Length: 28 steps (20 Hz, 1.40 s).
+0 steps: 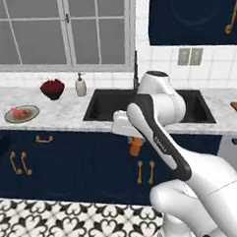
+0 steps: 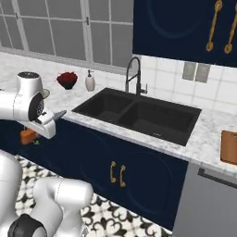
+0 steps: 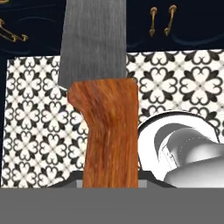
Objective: Pick up the knife from the drawer and place it on the cutting board. Then place the meat from the plate to the cutting board.
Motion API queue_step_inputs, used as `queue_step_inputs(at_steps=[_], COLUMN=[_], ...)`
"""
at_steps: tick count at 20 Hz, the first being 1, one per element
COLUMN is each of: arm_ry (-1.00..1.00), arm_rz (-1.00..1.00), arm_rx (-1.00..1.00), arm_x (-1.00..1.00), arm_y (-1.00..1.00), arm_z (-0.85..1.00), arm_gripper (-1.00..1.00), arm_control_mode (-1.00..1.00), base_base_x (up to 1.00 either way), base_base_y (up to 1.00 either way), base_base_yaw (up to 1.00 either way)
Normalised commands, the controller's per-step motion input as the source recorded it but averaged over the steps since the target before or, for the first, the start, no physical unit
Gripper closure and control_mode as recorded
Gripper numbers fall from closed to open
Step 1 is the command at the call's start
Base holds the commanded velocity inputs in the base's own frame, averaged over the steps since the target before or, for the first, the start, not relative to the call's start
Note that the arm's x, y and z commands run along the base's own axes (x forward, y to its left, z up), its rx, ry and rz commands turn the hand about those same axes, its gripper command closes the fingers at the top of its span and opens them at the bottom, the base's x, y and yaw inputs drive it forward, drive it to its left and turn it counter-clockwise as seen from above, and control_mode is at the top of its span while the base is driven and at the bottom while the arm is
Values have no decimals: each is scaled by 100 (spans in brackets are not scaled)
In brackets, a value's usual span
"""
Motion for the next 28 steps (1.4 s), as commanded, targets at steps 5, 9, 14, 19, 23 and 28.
queue_step_inputs(at_steps=[5,9,14,19,23,28], arm_ry=[0,0,0,0,0,0], arm_rz=[0,0,0,0,0,0], arm_rx=[0,0,0,0,0,0], arm_x=[0,0,0,0,0,0], arm_y=[0,0,0,0,0,0], arm_z=[0,0,0,0,0,0], arm_gripper=[100,100,100,100,100,100], arm_control_mode=[100,100,100,100,100,100], base_base_x=[-34,0,1,28,69,44], base_base_y=[-72,-100,-100,-100,-79,-40], base_base_yaw=[-52,-22,-15,-9,0,0])
